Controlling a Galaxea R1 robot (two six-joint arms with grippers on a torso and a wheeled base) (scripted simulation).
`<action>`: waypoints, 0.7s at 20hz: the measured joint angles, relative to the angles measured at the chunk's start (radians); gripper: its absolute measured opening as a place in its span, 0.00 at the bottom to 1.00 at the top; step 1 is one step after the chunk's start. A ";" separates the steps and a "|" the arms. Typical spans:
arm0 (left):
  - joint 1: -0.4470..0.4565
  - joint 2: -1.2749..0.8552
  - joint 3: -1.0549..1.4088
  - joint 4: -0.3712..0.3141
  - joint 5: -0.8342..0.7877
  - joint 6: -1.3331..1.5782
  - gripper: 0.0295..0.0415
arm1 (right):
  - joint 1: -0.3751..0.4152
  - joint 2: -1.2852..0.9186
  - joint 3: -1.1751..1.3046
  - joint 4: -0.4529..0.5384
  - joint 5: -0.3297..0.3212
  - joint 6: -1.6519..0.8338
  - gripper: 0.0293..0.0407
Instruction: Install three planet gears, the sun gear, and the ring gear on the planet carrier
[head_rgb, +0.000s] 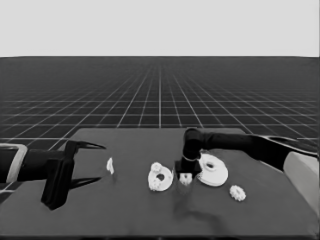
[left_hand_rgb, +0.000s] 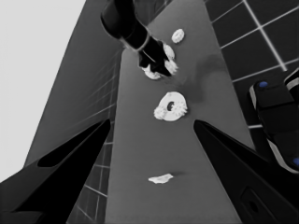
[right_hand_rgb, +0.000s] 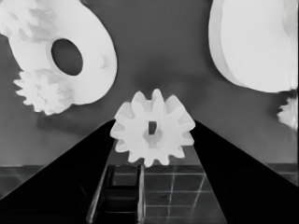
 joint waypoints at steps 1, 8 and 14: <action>0.000 0.000 0.000 0.000 0.000 0.000 0.75 | 0.012 -0.001 0.003 0.012 -0.002 0.002 0.17; 0.000 0.000 0.000 0.000 0.000 0.000 0.75 | 0.043 0.151 -0.214 0.046 0.006 -0.063 0.17; 0.000 0.000 0.000 0.000 0.000 0.000 0.75 | 0.048 0.236 -0.356 0.054 0.014 -0.120 0.17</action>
